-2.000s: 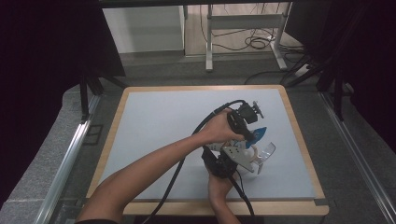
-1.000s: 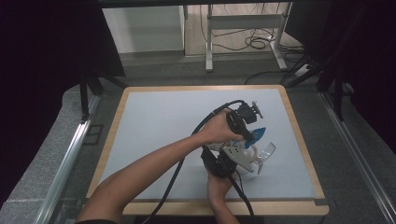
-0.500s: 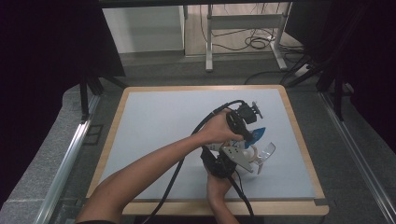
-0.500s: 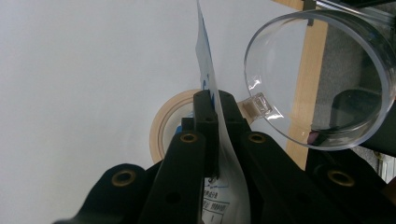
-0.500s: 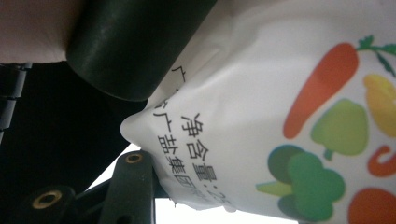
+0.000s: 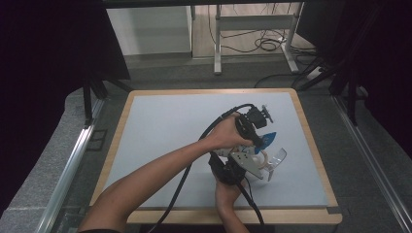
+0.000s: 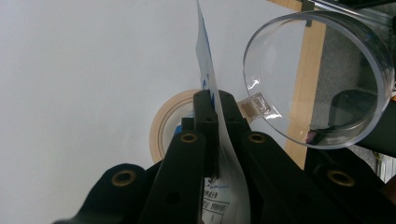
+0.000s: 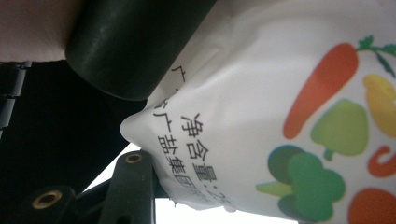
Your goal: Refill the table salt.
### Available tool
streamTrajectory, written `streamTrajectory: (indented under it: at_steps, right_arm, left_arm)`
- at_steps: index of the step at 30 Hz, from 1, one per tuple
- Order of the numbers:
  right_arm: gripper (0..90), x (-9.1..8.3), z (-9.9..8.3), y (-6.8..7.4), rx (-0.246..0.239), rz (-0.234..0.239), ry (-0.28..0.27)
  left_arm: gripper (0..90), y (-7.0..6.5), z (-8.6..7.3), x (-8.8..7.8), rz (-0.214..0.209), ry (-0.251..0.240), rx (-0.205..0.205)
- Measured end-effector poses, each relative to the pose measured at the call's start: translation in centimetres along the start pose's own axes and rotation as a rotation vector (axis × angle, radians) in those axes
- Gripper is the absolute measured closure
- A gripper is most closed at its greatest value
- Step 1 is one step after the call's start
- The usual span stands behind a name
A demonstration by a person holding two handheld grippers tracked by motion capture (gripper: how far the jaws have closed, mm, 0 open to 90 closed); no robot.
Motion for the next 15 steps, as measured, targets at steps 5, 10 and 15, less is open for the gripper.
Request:
streamTrajectory:
  at_steps: [5, 10, 15]
  right_arm:
    - [55.9, -0.06, 0.01, 0.07, 0.002, -0.001, 0.000]
    - [55.9, -0.02, 0.04, 0.17, 0.001, -0.001, -0.004]
    - [55.9, -0.07, 0.11, 0.25, 0.009, -0.001, -0.003]
  left_arm:
    - [90.0, -0.13, -0.02, -0.01, 0.002, -0.002, 0.000]
    - [90.0, -0.11, -0.07, -0.16, 0.003, -0.003, 0.001]
    - [90.0, -0.14, -0.01, -0.19, 0.004, -0.001, 0.000]
Point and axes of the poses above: each handheld gripper's, and its own axes: x roughly forward along the jaws, z roughly out of its top, y roughly to its left, the point moved 1 cm from there along x, roughly forward along the jaws, and after that the axes turned 15 degrees about -z, right-handed, at the moved point
